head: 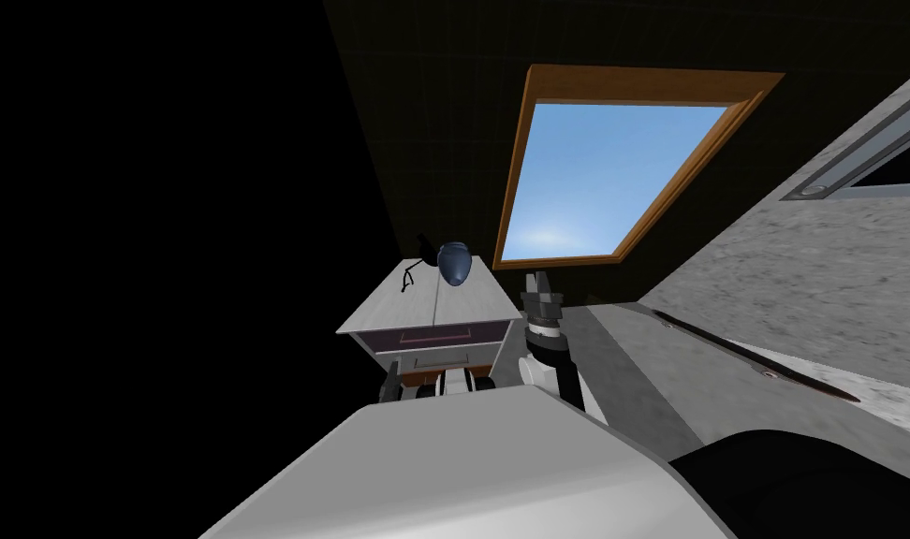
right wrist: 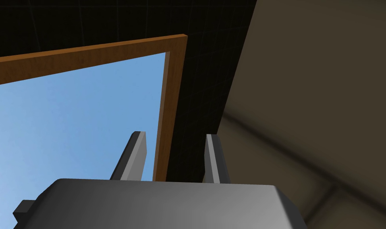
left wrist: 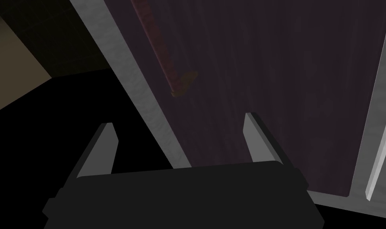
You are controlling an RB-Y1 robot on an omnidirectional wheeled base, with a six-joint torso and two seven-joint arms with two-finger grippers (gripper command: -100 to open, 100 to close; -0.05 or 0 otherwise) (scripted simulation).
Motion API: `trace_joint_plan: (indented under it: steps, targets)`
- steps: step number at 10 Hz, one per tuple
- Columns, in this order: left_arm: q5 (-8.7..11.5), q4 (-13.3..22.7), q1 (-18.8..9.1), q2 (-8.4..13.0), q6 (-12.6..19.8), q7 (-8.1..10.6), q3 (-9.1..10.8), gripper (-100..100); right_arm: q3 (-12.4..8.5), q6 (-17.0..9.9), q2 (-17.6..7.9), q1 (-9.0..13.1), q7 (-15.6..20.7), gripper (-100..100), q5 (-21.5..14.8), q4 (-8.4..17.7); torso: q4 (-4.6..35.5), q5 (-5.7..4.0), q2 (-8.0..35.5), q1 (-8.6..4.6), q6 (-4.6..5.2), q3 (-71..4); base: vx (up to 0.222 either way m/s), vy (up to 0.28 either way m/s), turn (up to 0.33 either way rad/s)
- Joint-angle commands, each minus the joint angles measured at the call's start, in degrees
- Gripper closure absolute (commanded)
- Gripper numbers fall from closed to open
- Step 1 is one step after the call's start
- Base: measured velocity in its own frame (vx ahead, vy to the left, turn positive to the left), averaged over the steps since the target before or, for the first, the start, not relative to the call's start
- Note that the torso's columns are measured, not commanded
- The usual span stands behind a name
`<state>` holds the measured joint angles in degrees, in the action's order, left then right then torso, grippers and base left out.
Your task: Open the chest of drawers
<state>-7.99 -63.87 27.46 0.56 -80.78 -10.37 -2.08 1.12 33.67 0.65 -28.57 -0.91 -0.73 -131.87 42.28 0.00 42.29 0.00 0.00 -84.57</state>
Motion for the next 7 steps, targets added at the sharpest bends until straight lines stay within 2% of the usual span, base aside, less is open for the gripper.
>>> trace_joint_plan:
  steps: [1,2,7]
  targets:
    - [0.0,0.0,0.0,0.0,0.0,0.0,0.0,-100,0.0,0.0,0.0,0.0,0.0,0,0.0,0.0,0.0,0.0,0.0,0.01,0.0,0.0,0.0,0.0,0.0]
    - [0.0,-0.1,0.0,1.7,0.1,0.02,0.0,-100,0.0,0.0,0.0,0.0,0.0,0,0.0,0.0,0.0,0.0,0.0,0.01,0.0,0.0,-0.01,-0.014,0.039]
    - [0.2,-1.0,0.0,7.4,1.3,0.26,-0.01,-100,0.0,0.0,0.0,0.0,0.0,0,0.0,0.0,0.0,0.01,0.0,0.02,0.0,0.0,-0.002,-0.004,0.01]
